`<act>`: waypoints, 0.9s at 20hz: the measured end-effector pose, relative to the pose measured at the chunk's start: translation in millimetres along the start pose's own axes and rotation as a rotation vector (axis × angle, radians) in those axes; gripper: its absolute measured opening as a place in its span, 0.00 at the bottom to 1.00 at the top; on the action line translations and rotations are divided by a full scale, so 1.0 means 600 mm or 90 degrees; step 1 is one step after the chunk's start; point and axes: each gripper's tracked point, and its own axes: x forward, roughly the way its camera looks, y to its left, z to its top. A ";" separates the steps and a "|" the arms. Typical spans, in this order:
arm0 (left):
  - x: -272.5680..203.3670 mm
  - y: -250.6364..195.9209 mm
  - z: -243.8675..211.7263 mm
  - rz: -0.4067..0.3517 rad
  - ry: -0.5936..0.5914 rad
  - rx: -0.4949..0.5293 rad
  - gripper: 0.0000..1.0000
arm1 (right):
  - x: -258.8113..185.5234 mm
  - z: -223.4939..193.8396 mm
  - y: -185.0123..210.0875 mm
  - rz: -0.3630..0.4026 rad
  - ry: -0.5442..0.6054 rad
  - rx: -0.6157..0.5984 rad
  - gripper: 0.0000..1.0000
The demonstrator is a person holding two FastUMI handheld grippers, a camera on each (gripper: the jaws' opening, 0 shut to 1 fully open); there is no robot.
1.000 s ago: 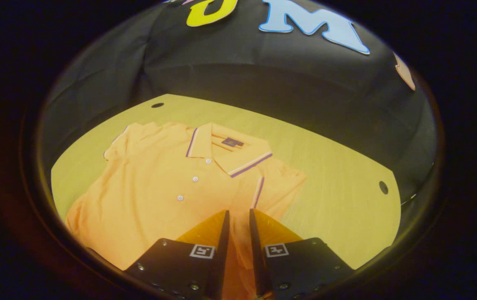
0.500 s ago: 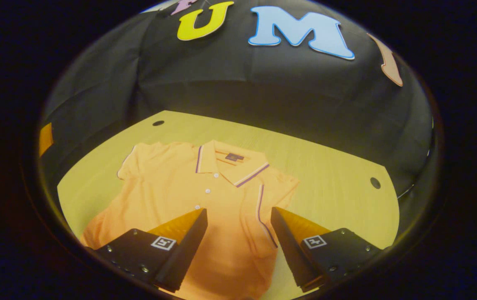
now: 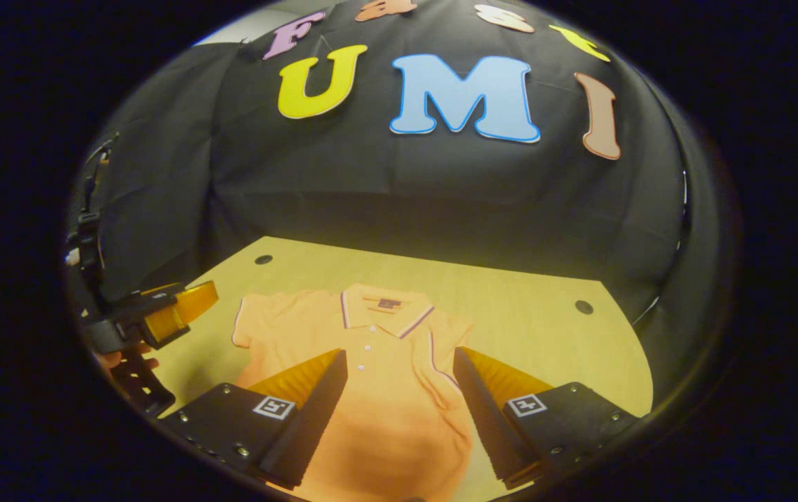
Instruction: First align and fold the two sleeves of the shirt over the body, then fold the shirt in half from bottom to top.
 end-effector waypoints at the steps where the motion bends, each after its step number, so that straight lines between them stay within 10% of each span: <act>1: 0.015 0.010 -0.005 -0.002 0.010 -0.005 0.94 | -0.012 0.004 0.001 -0.010 -0.004 0.005 0.95; 18: 0.205 0.116 -0.126 0.043 0.133 -0.025 0.94 | -0.121 0.006 0.039 -0.040 -0.041 0.032 0.95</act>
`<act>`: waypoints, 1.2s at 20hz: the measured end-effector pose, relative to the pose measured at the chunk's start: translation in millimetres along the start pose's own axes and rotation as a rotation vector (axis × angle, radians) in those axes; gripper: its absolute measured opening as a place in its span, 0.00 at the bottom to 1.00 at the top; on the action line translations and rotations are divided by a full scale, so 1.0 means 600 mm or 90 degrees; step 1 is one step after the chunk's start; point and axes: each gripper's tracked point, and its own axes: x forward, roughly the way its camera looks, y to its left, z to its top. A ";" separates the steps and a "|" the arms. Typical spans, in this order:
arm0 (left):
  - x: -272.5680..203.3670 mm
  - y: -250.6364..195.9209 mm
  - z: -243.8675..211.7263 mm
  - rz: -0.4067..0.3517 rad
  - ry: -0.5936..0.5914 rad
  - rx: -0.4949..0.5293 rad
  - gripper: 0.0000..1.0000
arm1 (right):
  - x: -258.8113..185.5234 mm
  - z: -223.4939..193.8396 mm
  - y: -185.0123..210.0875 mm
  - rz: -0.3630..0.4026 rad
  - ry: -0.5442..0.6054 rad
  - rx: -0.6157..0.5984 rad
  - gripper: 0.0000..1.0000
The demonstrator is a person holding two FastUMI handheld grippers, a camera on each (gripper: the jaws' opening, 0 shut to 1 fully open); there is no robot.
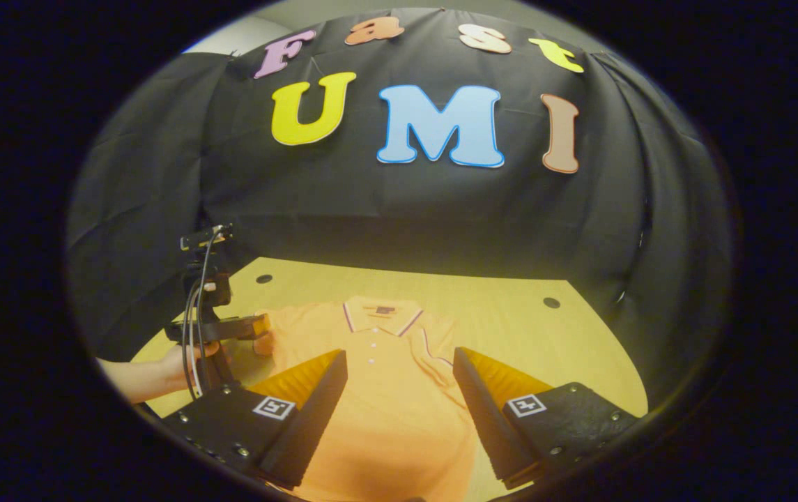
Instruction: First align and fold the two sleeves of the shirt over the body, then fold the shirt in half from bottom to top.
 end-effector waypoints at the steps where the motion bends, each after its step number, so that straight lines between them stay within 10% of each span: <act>1: 0.009 0.000 -0.005 -0.003 0.009 -0.004 0.94 | -0.001 -0.002 0.003 0.001 0.003 0.003 0.95; 12: 0.057 -0.018 -0.029 0.015 0.055 0.101 0.94 | 0.000 -0.025 0.030 0.016 0.022 0.011 0.95; 19: 0.066 -0.061 -0.034 -0.018 0.067 0.134 0.21 | -0.003 -0.035 0.018 0.006 0.027 0.024 0.95; 24: 0.058 -0.067 -0.005 -0.033 0.038 0.132 0.08 | -0.005 -0.037 0.001 -0.010 0.025 0.041 0.95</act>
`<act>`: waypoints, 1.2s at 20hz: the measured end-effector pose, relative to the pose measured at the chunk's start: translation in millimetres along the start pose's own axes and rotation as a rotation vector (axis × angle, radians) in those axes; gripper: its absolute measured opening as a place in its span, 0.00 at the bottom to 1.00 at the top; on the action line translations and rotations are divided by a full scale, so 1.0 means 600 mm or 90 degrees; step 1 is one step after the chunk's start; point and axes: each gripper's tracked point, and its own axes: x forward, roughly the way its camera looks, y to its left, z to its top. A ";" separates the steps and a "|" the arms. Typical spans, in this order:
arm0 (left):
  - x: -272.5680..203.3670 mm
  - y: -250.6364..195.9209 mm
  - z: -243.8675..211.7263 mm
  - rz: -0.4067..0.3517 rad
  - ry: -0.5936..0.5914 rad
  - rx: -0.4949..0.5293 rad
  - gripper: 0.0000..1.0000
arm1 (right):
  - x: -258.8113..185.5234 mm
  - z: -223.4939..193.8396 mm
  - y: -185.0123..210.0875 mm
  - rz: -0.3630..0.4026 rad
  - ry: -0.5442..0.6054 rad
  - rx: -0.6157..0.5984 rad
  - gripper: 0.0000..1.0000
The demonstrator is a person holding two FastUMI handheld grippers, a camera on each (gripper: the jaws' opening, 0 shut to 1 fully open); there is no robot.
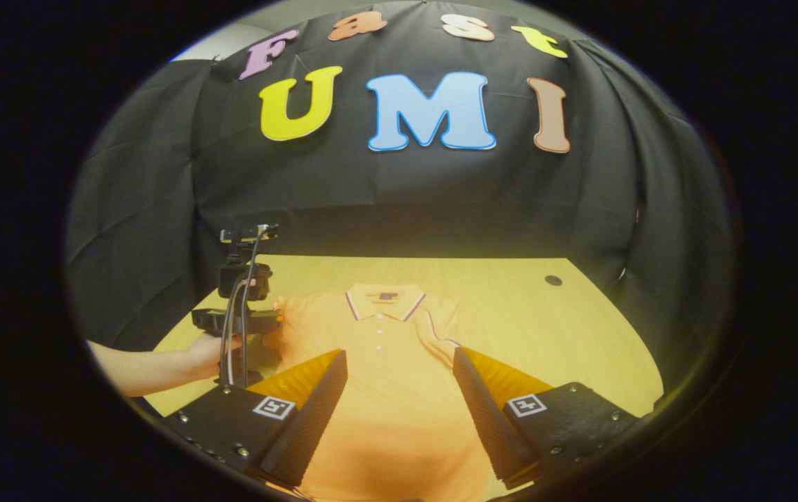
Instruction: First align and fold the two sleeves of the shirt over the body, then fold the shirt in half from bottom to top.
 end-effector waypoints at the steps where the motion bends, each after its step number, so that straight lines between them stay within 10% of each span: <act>1: -0.006 -0.004 0.009 -0.002 -0.009 0.005 0.08 | 0.001 -0.001 -0.002 -0.002 0.001 0.001 0.95; 12: -0.064 -0.133 0.106 -0.089 -0.086 0.055 0.07 | 0.004 0.000 -0.004 -0.012 -0.005 0.017 0.95; 24: -0.050 -0.209 0.036 -0.144 -0.014 0.086 0.10 | -0.016 -0.030 -0.039 -0.063 0.010 0.056 0.95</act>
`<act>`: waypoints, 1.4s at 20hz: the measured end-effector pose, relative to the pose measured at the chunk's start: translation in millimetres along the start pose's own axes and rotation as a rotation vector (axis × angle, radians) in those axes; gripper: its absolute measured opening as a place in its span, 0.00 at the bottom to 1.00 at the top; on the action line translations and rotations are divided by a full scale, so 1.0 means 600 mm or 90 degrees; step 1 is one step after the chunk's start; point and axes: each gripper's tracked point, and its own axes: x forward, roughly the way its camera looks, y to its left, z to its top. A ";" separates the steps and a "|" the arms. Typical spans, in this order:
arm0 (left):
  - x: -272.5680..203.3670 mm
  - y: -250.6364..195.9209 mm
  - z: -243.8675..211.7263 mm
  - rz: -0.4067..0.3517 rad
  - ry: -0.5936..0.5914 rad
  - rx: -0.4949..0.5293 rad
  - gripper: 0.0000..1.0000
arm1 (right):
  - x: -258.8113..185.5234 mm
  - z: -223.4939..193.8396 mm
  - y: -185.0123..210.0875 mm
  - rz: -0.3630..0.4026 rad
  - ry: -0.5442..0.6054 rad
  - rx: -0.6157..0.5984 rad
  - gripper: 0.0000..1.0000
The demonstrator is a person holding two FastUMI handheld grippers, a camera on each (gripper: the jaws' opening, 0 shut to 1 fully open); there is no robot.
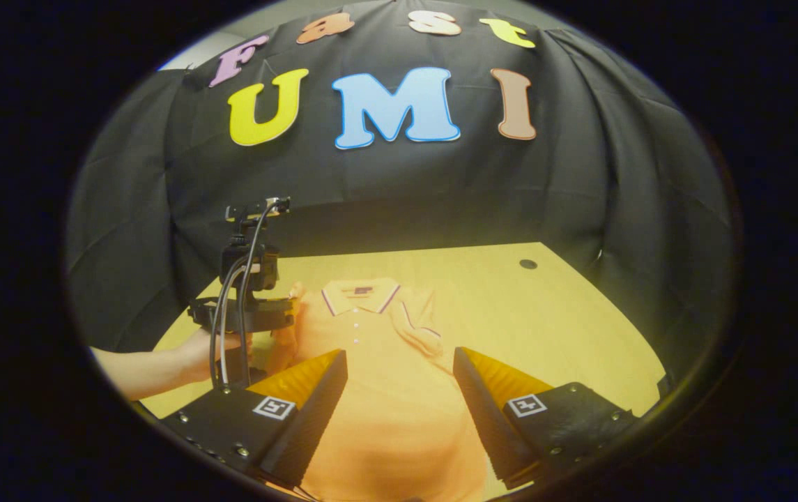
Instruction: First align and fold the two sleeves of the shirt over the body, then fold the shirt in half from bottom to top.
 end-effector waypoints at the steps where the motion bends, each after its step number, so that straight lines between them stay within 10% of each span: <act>1: 0.000 -0.005 -0.004 -0.006 0.004 0.005 0.14 | 0.000 -0.002 -0.002 -0.004 0.002 0.005 0.95; 4: -0.009 -0.019 -0.003 -0.026 0.008 0.026 0.26 | -0.003 -0.008 -0.004 -0.003 0.004 0.010 0.95; 10: -0.068 -0.021 0.001 -0.025 0.001 -0.019 0.98 | -0.012 -0.006 -0.025 0.005 -0.004 -0.010 0.95; 28: -0.462 -0.041 -0.233 0.016 0.021 -0.064 0.95 | -0.106 -0.211 -0.090 0.047 0.087 -0.028 0.95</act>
